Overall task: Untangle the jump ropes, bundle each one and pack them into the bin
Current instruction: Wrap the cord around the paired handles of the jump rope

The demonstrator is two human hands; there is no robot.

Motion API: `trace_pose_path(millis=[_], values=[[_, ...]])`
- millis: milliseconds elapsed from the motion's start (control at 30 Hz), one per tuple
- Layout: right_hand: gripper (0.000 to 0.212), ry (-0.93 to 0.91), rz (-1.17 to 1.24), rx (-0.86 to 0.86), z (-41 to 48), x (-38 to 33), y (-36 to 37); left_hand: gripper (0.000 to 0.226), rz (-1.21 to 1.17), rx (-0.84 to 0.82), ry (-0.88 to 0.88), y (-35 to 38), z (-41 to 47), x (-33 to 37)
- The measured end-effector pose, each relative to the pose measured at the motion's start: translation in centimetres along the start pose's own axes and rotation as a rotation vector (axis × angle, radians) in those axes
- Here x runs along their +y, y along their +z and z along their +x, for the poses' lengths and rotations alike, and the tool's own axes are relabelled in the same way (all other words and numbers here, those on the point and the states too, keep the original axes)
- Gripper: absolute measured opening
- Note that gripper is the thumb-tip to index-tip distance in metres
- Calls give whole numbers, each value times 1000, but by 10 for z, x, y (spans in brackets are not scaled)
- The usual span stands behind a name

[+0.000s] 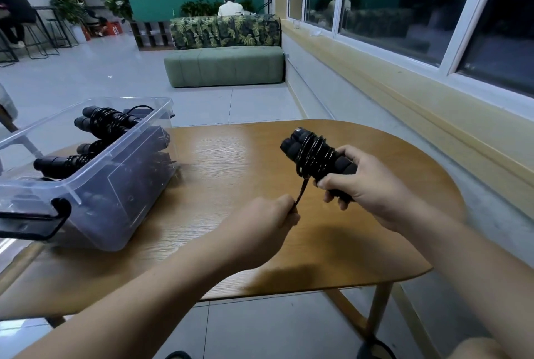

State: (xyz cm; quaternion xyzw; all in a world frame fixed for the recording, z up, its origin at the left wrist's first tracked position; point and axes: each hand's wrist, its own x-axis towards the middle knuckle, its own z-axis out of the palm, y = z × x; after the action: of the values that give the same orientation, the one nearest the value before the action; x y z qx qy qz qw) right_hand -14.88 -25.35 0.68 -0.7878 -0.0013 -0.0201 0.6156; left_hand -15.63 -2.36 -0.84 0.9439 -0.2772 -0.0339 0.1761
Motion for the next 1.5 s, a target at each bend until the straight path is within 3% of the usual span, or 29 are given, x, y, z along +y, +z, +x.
trace_pose_path(millis=[167, 400, 533, 667, 900, 1033, 1100, 1200, 1300, 1400, 1500], values=[[35, 10, -286, -92, -1, 3, 6, 23, 164, 113, 91, -15, -6, -1], [37, 39, -536, -495, -15, -9, 12, 18, -35, 210, 301, -26, -6, -28], [38, 65, -504, -678, -24, -19, 13, 10, -282, 185, 342, -32, -6, -34], [40, 74, -414, -782, -32, -30, 10, 7, -620, 67, 264, -34, -4, -38], [46, 16, -173, -903, -41, -43, 10, 19, -1076, -29, 248, -34, -5, -36], [47, -24, 74, -870, -39, -43, 6, 19, -1275, 53, 246, -31, -5, -30], [49, -51, 170, -816, -39, -41, 8, 25, -1267, 176, 257, -28, -3, -24], [53, -95, 274, -693, -35, -39, 12, 19, -1316, 221, 287, -23, 2, -15], [51, -127, 318, -553, -31, -36, 12, 8, -1283, 309, 184, -13, 6, -12], [47, -129, 314, -451, -28, -33, 15, 4, -1314, 285, 121, -9, 6, -11], [51, -150, 311, -335, -25, -32, 19, 24, -1338, 211, 117, -16, 2, -5]])
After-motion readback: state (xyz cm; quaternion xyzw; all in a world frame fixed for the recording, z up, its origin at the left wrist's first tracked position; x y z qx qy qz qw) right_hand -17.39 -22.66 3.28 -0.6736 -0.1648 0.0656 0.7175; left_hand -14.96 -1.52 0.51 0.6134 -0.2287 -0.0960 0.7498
